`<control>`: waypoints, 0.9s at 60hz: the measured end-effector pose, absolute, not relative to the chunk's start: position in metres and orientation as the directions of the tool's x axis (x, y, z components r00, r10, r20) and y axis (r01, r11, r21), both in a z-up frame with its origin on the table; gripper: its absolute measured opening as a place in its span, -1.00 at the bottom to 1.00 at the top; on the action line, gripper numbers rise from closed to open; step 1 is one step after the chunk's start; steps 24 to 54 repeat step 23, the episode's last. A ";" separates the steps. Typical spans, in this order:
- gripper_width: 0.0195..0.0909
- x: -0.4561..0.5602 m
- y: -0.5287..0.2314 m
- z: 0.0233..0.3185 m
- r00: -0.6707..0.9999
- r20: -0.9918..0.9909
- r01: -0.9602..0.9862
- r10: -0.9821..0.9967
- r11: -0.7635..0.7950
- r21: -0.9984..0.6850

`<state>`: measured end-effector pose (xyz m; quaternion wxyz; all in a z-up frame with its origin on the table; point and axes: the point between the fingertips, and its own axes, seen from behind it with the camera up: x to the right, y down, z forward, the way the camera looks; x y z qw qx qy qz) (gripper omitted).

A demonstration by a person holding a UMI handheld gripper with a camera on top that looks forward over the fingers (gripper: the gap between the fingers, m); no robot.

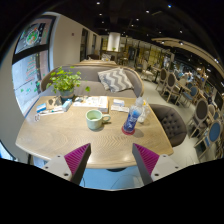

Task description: Pour water

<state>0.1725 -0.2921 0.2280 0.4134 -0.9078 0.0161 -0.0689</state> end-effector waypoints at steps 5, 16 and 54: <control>0.83 0.160 -0.298 0.232 0.992 0.107 0.033 -0.074 -0.654 -0.756; 0.85 0.154 -0.302 0.237 0.990 0.123 0.049 -0.068 -0.651 -0.758; 0.84 0.147 -0.301 0.242 0.991 0.116 0.050 -0.062 -0.638 -0.768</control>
